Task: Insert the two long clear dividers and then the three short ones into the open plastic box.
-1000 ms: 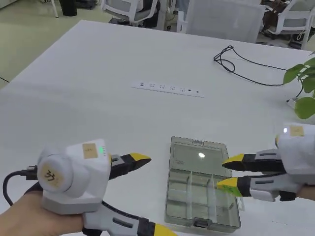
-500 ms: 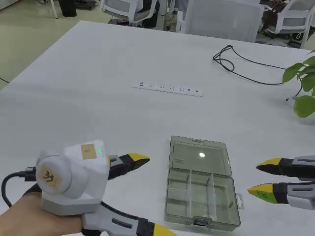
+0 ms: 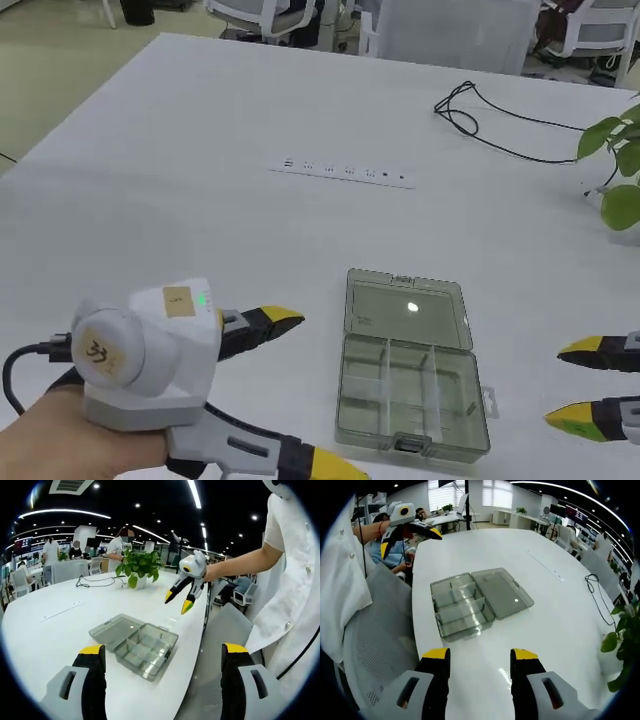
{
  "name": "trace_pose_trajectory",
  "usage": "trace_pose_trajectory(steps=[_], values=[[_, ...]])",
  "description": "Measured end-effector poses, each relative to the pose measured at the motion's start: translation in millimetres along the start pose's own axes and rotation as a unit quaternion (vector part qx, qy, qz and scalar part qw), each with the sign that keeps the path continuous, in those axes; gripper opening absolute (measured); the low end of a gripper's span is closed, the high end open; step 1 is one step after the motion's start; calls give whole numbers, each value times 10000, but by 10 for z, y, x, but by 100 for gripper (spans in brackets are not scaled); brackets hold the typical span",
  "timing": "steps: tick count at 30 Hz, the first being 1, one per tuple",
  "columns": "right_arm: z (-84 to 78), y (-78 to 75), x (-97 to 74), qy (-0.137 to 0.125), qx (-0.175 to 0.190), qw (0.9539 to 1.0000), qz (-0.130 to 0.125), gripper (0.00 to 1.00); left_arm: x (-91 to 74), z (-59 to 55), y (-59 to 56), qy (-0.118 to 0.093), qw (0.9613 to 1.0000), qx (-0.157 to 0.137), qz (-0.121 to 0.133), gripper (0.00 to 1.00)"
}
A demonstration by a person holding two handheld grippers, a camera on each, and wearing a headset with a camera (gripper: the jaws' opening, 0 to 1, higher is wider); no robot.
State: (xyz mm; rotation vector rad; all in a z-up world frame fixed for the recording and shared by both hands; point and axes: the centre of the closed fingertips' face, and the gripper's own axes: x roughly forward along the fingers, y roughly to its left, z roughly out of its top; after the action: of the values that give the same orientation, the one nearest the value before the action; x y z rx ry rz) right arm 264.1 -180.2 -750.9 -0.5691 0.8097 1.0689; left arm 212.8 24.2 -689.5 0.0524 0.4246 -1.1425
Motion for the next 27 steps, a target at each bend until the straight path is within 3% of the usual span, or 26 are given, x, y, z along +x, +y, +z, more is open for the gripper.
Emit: trace_pose_trajectory(steps=[6,10,15,17,24,27], values=[[-223,-23,50,463,-435,9978,183,51,11,-11,33,1,10000,-34,4,98],[-409,-55,114,882,-787,9924,334,51,19,-20,54,13,10000,-53,7,98],[-627,-112,205,1359,-1344,9801,540,50,23,-21,68,14,10000,-81,24,98],[-712,-138,252,1513,-1391,9769,591,49,28,-27,65,22,10000,-85,16,98],[-853,-223,364,1807,-1654,9672,665,47,29,-39,74,31,9999,-118,31,97],[-918,-263,399,1958,-1814,9611,706,46,30,-50,71,61,9999,-117,26,97]])
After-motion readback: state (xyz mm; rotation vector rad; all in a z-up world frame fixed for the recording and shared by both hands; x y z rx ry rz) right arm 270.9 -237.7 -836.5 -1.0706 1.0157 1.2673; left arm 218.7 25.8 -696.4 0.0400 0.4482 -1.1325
